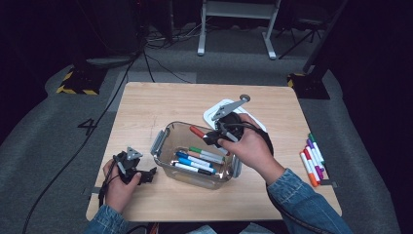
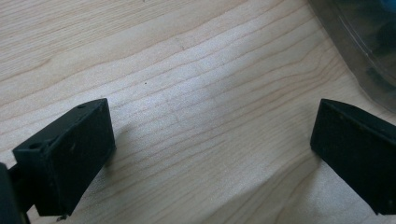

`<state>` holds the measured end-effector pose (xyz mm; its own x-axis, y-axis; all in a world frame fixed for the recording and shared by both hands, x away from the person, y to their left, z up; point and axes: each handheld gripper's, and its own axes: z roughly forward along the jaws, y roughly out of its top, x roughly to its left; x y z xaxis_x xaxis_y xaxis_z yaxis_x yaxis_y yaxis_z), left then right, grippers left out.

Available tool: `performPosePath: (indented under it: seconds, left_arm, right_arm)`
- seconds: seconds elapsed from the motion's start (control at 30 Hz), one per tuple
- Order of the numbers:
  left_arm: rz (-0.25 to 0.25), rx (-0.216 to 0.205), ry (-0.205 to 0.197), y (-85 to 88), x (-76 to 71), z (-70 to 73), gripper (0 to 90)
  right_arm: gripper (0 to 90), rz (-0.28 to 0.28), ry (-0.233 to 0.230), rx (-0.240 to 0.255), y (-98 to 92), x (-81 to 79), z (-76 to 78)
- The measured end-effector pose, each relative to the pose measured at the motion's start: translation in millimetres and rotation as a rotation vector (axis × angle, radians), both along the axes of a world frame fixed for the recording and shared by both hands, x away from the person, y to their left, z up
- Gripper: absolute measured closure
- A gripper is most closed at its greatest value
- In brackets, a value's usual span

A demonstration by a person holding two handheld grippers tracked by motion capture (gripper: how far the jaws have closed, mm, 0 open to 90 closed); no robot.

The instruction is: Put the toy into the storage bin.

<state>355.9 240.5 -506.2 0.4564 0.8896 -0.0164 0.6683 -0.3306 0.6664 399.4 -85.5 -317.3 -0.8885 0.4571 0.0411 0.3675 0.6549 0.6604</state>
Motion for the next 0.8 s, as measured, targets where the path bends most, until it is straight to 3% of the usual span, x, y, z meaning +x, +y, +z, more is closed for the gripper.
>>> performPosePath:
  seconds: [0.43, 0.8]
  left_arm:
    - [0.000, 0.000, 0.000, 0.0, 0.0, -0.1, 0.2]
    - [0.001, 0.000, 0.000, 0.0, 0.0, 0.0, 0.1]
  right_arm:
    - [77.4, 0.132, 0.038, -0.058, 46.8, -1.6, -31.2]
    - [77.3, 0.177, 0.089, -0.130, 72.5, -1.4, -58.9]
